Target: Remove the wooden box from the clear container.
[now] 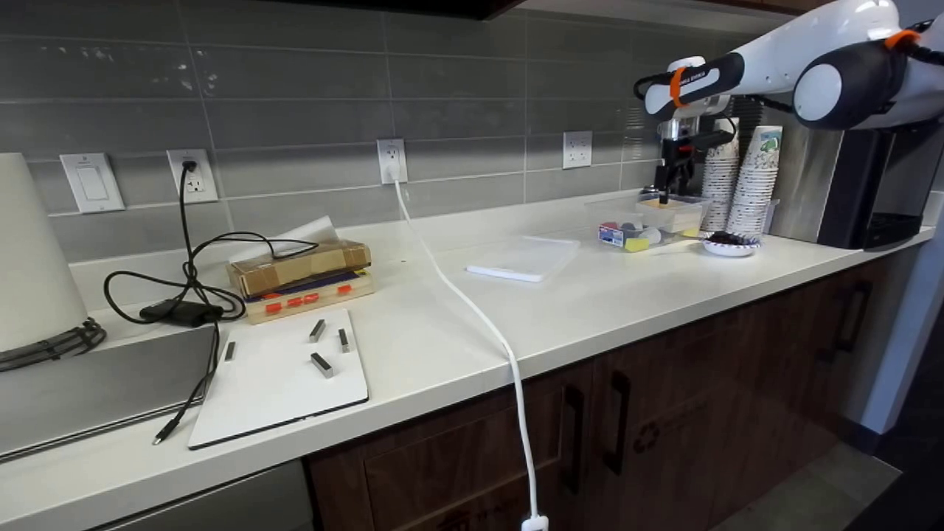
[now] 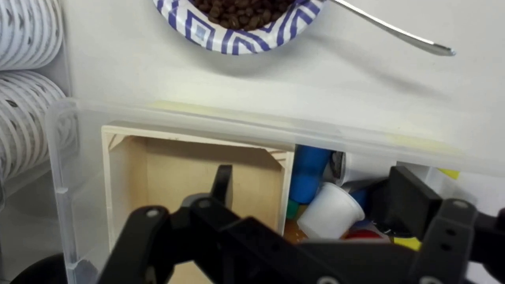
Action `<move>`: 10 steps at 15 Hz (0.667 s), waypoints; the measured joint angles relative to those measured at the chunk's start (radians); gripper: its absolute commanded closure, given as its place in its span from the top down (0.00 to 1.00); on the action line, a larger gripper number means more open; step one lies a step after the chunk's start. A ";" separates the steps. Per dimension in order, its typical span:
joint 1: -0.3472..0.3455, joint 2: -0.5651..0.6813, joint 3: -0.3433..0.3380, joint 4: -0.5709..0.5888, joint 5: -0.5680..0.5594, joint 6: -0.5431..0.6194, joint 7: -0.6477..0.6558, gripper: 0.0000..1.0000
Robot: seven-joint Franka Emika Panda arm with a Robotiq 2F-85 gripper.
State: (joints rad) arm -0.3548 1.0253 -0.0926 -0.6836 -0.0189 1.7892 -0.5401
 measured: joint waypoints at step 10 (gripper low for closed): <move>-0.035 0.059 0.067 0.038 0.023 0.111 0.134 1.00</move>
State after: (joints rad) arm -0.3901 1.0840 -0.0255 -0.6459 0.0042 1.9002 -0.4062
